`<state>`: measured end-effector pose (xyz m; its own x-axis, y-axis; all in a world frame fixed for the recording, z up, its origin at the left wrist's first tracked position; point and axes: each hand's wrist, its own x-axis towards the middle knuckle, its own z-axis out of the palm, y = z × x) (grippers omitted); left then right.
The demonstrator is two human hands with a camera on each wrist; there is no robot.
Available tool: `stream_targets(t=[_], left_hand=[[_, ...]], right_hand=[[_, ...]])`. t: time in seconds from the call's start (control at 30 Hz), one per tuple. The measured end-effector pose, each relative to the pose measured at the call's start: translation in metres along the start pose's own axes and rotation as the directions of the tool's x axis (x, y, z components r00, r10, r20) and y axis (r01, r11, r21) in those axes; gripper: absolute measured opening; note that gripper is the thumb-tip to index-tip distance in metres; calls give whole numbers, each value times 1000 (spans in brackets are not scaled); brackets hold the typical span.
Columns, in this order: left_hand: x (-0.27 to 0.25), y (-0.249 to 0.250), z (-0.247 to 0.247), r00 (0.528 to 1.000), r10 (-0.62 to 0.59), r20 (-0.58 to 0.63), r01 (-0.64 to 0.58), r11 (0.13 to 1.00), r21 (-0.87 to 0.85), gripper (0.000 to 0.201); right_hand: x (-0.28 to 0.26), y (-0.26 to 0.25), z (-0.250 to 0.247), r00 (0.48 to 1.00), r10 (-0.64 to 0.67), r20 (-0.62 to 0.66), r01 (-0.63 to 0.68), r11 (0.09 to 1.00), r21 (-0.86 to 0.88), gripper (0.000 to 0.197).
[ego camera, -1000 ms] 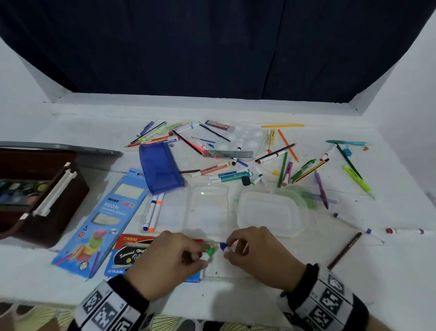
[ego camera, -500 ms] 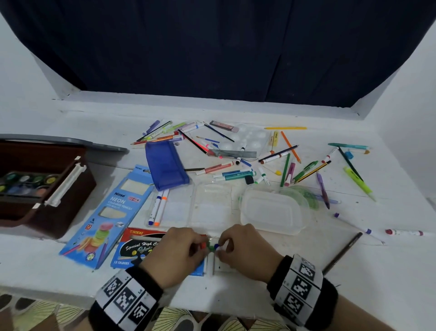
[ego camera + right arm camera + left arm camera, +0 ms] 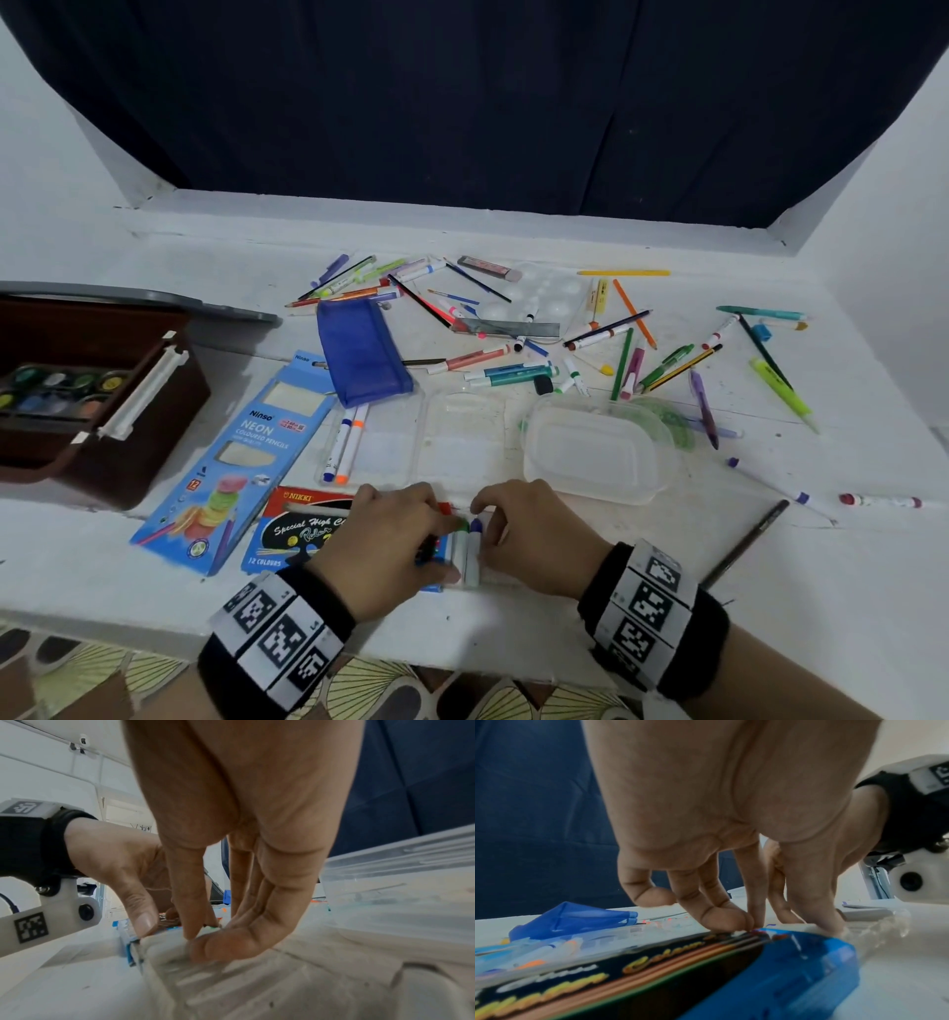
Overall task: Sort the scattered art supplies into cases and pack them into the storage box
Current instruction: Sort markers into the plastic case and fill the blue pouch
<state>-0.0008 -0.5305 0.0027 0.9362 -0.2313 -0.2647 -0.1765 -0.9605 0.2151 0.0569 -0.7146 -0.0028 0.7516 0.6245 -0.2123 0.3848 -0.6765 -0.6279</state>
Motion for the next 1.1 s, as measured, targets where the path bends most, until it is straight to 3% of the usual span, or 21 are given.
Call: stream_targets(t=[0.27,0.53,0.8,1.1], left_hand=[[6,3,-2,999,-26,-36,28,998,60,56],[9,5,-1,997,-55,-51,57,997,57,55],[10,5,-3,997,-67,-40,70,996,62,54],[10,5,-5,996,-81,-39,83,996,44,55]], right_hand=[[6,-3,2,1000,25,2,-25,1000,-18,42],[7,-12,0,1000,-5,-7,2,952,-305,32],[4,-12,2,999,27,-18,-31,948,-317,28],[2,-10,-2,999,-44,-9,39,947,-319,27]])
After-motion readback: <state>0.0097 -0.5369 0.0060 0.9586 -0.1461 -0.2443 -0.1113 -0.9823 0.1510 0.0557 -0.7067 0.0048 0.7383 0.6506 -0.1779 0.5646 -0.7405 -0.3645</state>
